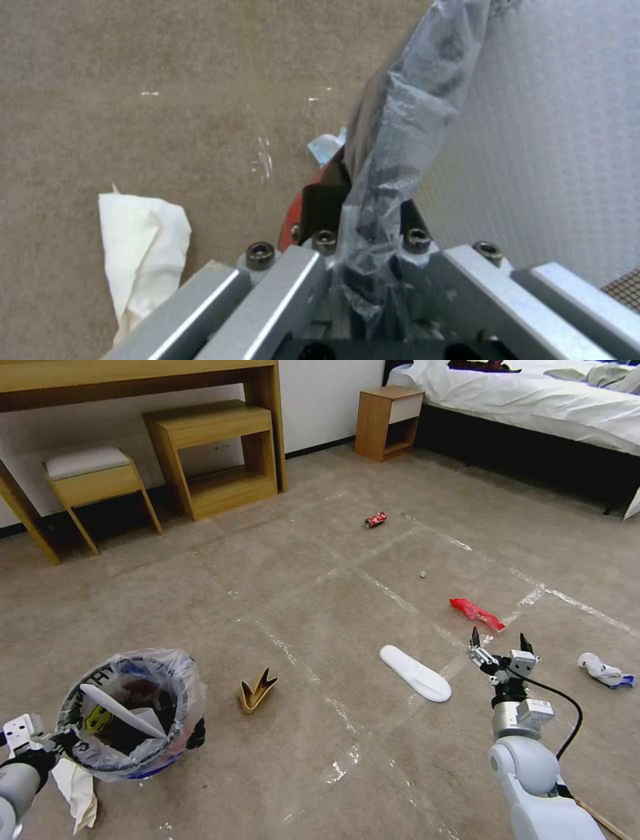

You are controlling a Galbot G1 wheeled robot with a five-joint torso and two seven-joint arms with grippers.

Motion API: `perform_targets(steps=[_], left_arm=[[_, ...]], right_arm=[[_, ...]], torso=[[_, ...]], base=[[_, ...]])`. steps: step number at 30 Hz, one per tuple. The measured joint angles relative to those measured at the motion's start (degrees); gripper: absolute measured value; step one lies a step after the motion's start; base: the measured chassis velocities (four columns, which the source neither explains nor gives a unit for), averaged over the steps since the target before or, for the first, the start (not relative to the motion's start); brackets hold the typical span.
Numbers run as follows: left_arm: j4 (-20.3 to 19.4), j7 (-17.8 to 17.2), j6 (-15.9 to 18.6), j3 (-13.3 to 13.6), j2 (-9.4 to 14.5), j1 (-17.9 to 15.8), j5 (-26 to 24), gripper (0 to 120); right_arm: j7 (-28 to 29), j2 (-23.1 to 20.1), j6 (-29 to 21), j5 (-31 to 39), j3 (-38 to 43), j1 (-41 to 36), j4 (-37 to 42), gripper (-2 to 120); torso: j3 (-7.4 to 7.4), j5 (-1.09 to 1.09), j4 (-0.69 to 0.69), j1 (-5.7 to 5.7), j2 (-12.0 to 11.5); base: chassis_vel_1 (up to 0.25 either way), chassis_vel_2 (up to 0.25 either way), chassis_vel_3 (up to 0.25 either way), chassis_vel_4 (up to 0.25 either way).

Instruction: Pick up the trash bin and place the garbage on the floor into it.

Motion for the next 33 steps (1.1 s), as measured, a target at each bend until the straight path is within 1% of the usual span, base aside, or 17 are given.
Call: perform_targets(steps=[8,15,20,24,27,28,31,32,33], left_arm=[[0.26,0.02,-0.08,0.01,0.09,-0.05,0.01,1],[0.27,0.09,-0.13,0.09,-0.09,0.00,0.15,1],[0.26,0.16,-0.21,0.12,-0.12,0.05,0.23,1],[0.06,0.19,-0.25,0.12,-0.14,0.13,0.23,1],[-0.17,0.23,-0.31,0.12,-0.48,0.21,0.26,1],[-0.17,0.23,-0.31,0.12,-0.48,0.21,0.26,1],[-0.38,0.59,-0.52,0.13,-0.86,0.33,0.66,1],[-0.38,0.59,-0.52,0.13,-0.86,0.33,0.66,1],[-0.45,0.66,-0.58,0.13,-0.93,0.36,0.75,1]], right_arm=[[-0.02,0.30,-0.03,-0.39,-0.25,0.21,-0.27,100],[0.05,0.40,0.12,-0.94,-0.35,0.36,-0.63,100],[0.10,-0.28,0.00,-1.12,-0.72,0.65,-0.70,100],[-0.21,-1.71,-1.21,-0.41,-1.25,1.34,-0.97,100],[-0.13,-4.52,-5.56,1.83,-2.77,3.47,-1.57,100],[-0.13,-4.52,-5.56,1.83,-2.77,3.47,-1.57,100],[-0.04,-8.20,-12.68,5.34,-5.68,6.46,-2.91,100],[-0.04,-8.20,-12.68,5.34,-5.68,6.46,-2.91,100],[0.30,-9.58,-15.10,6.47,-7.09,7.70,-3.71,100]], torso=[[0.00,0.00,0.00,0.00,0.00],[0.00,0.00,0.00,0.00,0.00],[0.00,0.00,-0.01,0.00,0.00],[0.00,0.00,-0.01,0.00,0.00],[0.00,0.00,0.00,0.00,0.00],[0.00,0.00,0.00,0.00,0.00],[0.00,0.00,0.01,0.00,0.00],[0.00,0.00,0.01,0.00,0.00],[0.00,0.00,0.00,0.00,0.00]], base=[[0.000,0.000,0.000,0.000],[-0.041,0.046,0.048,-0.049],[-0.015,0.015,0.021,-0.016],[0.000,0.000,0.000,0.000],[0.000,0.000,0.000,0.000],[0.000,0.000,0.000,0.000],[0.000,0.000,0.000,0.000],[0.000,0.000,0.000,0.000],[0.000,0.000,0.000,0.000]])
